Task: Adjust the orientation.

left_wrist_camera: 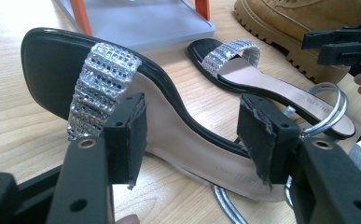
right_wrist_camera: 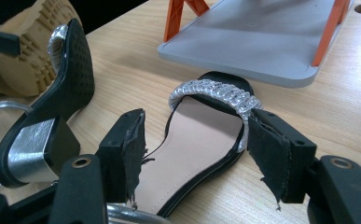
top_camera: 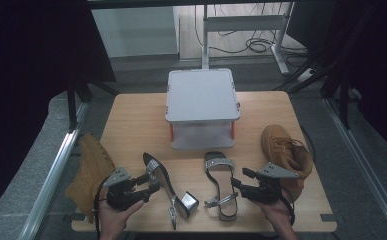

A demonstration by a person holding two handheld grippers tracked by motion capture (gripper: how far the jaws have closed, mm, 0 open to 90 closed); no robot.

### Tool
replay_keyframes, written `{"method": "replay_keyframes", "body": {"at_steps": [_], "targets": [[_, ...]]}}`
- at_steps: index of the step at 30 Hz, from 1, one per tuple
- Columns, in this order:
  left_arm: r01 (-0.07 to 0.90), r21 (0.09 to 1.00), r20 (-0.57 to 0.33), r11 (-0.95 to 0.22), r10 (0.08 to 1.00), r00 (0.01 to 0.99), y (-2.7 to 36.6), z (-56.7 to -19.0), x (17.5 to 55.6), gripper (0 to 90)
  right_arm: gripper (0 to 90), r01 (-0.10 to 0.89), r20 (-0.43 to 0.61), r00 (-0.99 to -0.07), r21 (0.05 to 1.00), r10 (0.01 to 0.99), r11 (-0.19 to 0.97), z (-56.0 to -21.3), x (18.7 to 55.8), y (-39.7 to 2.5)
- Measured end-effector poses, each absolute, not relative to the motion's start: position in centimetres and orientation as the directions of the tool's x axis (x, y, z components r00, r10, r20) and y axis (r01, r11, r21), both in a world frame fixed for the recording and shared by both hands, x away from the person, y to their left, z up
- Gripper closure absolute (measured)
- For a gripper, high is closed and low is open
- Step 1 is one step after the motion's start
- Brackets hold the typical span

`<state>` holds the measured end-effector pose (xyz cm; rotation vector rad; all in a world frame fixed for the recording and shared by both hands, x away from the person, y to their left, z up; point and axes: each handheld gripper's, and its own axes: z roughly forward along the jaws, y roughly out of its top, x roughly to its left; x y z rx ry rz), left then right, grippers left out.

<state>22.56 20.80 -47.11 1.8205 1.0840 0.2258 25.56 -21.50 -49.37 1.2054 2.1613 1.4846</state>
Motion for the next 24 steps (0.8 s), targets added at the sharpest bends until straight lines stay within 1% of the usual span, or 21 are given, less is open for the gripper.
{"method": "replay_keyframes", "body": {"at_steps": [7,9,11,14,16,18,21,24], "targets": [[0.572,0.807,-0.288,-0.146,0.748,0.597,20.8,-47.2,22.5,41.4,37.7,0.484,0.22,-0.638,0.86,0.738,0.161,-49.7,25.4,-21.2],[0.57,0.807,-0.288,-0.152,0.741,0.606,20.7,-47.2,22.5,43.7,37.7,0.483,0.22,-0.642,0.86,0.734,0.165,-49.9,25.5,-21.0],[0.565,0.811,-0.287,-0.152,0.738,0.611,20.6,-47.2,22.4,49.4,37.7,0.48,0.213,-0.645,0.86,0.734,0.173,-49.9,25.5,-20.9],[0.559,0.813,-0.284,-0.162,0.729,0.623,20.5,-47.0,22.2,66.7,37.5,0.477,0.206,-0.646,0.86,0.735,0.178,-49.9,25.4,-20.8],[0.561,0.812,-0.284,-0.164,0.729,0.623,20.4,-46.9,22.1,76.8,37.5,0.479,0.22,-0.647,0.862,0.73,0.165,-49.9,25.3,-20.9],[0.566,0.806,-0.281,-0.174,0.729,0.624,20.4,-46.8,21.9,84.4,37.5,0.474,0.223,-0.656,0.865,0.721,0.164,-49.9,25.2,-20.8],[0.577,0.796,-0.278,-0.183,0.736,0.617,20.5,-46.9,21.7,89.3,37.5,0.458,0.198,-0.666,0.87,0.719,0.185,-49.9,25.1,-20.8],[0.578,0.794,-0.266,-0.189,0.747,0.609,20.4,-46.9,21.6,89.8,37.4,0.462,0.205,-0.667,0.868,0.716,0.183,-49.9,25.2,-20.8]]}}
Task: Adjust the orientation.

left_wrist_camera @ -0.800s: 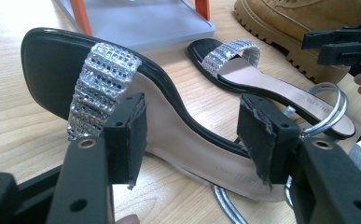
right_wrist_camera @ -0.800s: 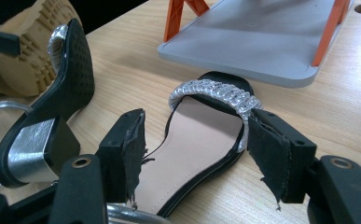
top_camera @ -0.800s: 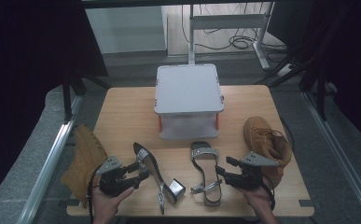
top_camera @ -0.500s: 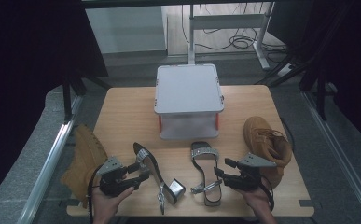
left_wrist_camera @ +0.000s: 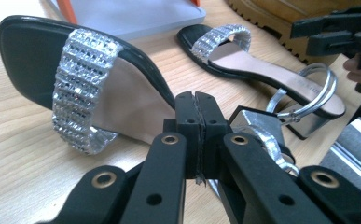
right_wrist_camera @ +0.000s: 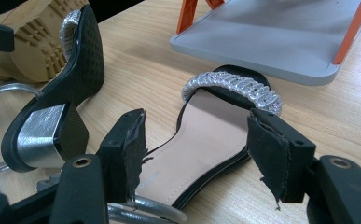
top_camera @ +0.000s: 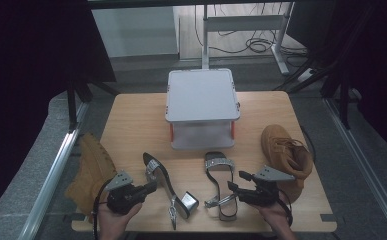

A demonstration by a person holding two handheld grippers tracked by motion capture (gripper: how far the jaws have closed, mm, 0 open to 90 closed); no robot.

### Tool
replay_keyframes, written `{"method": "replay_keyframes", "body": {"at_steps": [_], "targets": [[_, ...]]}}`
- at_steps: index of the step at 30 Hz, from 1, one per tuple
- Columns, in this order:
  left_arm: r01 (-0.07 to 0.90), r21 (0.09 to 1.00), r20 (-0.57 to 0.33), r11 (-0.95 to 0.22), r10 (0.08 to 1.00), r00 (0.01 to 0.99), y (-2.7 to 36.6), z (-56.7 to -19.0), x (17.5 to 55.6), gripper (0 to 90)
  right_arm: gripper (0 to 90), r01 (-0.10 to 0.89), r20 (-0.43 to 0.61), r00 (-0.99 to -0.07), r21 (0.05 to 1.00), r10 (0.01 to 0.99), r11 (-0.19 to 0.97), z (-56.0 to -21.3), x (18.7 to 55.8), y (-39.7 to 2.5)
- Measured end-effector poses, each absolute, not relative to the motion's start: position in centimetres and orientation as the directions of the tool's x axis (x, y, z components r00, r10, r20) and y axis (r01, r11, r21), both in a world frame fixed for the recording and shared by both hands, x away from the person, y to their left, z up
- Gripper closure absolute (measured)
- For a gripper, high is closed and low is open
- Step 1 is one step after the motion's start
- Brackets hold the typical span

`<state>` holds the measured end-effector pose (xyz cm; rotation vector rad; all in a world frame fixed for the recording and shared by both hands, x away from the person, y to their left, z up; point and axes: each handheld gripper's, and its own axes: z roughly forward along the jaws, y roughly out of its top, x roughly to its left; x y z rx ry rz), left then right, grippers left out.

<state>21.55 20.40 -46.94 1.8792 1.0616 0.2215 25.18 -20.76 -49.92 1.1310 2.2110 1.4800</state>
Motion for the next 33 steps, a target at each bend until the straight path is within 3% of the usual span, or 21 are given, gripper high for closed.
{"method": "replay_keyframes", "body": {"at_steps": [11,24,33], "targets": [[0.59,0.772,-0.246,-0.236,0.745,0.62,19.5,-47.1,20.8,90.0,37.4,0.473,0.215,-0.643,0.867,0.735,0.16,-49.6,25.1,-21.3],[0.605,0.751,-0.26,-0.265,0.724,0.639,17.3,-49.0,23.1,90.0,37.4,0.439,0.176,-0.655,0.88,0.735,0.18,-49.2,24.7,-21.2],[0.602,0.748,-0.257,-0.279,0.714,0.651,16.8,-49.3,23.6,90.0,37.4,0.458,0.205,-0.64,0.875,0.741,0.154,-49.2,24.5,-21.5]]}}
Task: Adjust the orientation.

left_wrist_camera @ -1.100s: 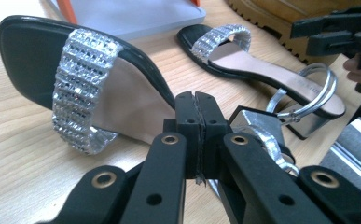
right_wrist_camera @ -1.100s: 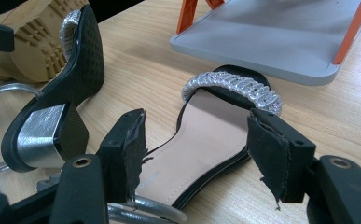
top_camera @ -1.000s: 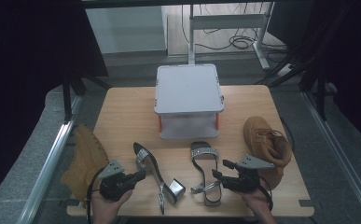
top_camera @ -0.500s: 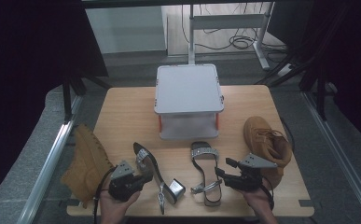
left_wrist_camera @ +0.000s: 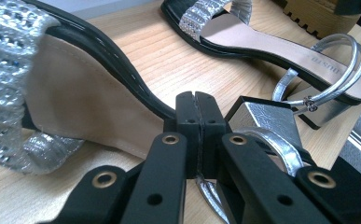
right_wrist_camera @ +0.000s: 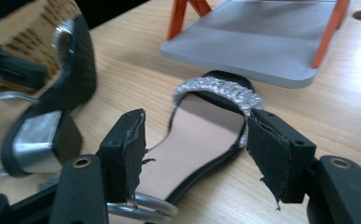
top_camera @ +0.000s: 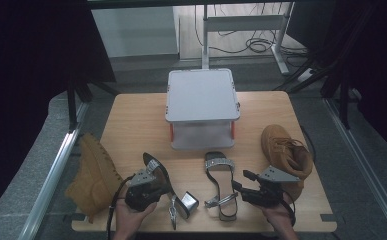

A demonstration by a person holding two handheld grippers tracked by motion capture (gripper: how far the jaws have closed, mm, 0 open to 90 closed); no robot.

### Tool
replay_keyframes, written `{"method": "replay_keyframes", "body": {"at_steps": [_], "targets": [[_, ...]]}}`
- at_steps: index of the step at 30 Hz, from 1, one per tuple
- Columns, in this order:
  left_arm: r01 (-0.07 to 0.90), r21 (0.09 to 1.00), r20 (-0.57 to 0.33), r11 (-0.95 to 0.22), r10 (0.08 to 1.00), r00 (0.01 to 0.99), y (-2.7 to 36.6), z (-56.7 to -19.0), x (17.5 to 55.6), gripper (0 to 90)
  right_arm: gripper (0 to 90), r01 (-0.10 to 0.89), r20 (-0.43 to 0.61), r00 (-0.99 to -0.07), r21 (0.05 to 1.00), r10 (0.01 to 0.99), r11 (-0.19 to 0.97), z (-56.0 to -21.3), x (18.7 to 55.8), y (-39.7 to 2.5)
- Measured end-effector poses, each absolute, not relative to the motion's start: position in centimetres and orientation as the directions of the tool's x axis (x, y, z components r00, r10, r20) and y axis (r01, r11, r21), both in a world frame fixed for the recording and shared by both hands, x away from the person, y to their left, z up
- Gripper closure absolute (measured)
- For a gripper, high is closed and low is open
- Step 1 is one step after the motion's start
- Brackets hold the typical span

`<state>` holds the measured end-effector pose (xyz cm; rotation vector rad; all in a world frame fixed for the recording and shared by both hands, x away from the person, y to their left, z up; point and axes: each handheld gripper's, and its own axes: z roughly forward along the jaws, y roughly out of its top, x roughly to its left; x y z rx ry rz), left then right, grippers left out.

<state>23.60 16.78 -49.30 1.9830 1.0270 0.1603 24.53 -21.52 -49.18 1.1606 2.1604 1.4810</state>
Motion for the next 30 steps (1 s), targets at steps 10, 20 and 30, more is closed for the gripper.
{"method": "replay_keyframes", "body": {"at_steps": [10,20,30], "targets": [[0.61,0.742,-0.269,-0.277,0.71,0.65,16.5,-49.3,24.5,90.0,37.1,0.461,0.207,-0.629,0.876,0.749,0.145,-49.4,24.6,-22.0],[0.603,0.745,-0.261,-0.284,0.708,0.656,16.5,-49.3,24.5,90.0,37.0,0.471,0.207,-0.615,0.871,0.761,0.143,-49.5,24.6,-22.1],[0.613,0.735,-0.262,-0.29,0.713,0.651,17.2,-49.7,24.2,90.0,37.0,0.468,0.193,-0.618,0.869,0.762,0.159,-50.0,24.6,-22.0]]}}
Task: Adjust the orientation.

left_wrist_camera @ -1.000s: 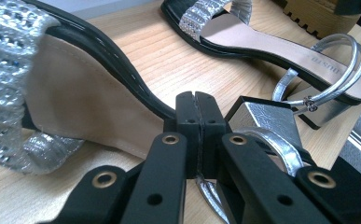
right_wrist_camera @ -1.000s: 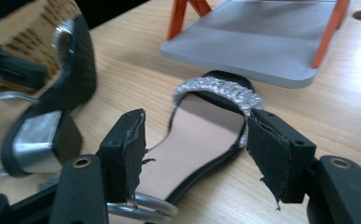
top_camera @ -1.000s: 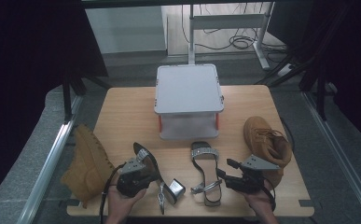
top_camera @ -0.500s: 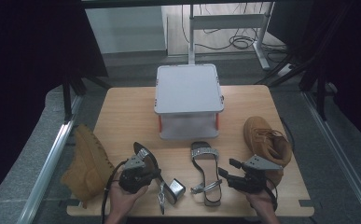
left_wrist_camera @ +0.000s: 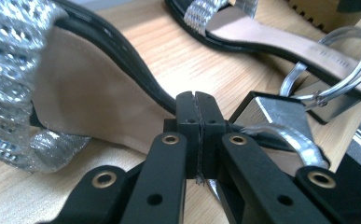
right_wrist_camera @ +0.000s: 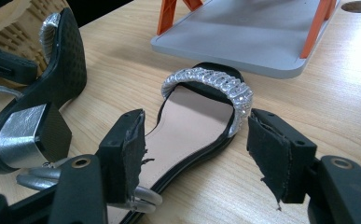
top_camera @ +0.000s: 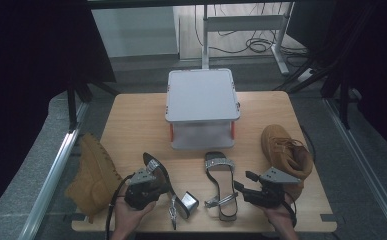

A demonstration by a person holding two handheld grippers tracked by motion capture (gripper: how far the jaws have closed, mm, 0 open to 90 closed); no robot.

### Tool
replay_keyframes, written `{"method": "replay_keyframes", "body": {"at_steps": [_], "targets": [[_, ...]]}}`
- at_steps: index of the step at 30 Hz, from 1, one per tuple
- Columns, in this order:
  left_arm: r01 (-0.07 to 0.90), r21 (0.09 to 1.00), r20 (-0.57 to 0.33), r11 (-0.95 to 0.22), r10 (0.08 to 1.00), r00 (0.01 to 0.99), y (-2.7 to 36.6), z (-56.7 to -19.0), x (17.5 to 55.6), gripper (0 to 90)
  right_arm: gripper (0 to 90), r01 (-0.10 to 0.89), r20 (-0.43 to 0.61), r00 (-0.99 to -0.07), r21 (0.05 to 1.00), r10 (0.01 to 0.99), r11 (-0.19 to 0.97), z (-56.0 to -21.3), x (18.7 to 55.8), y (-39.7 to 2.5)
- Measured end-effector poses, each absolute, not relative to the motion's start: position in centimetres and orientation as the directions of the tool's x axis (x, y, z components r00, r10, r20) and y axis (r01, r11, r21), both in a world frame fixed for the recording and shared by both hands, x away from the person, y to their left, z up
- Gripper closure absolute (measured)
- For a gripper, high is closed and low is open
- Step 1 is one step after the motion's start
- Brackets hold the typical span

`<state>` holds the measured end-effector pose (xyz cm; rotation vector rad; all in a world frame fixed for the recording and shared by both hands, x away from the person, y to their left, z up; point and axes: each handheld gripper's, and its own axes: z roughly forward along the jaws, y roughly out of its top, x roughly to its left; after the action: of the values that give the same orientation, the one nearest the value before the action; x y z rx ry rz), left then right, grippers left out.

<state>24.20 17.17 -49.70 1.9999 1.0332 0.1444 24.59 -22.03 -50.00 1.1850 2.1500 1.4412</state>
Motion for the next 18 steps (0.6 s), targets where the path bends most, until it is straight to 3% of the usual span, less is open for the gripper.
{"method": "replay_keyframes", "body": {"at_steps": [18], "targets": [[0.627,0.73,-0.277,-0.272,0.721,0.635,16.4,-49.9,25.4,90.0,36.7,0.471,0.194,-0.602,0.869,0.774,0.149,-50.2,24.6,-22.6]]}}
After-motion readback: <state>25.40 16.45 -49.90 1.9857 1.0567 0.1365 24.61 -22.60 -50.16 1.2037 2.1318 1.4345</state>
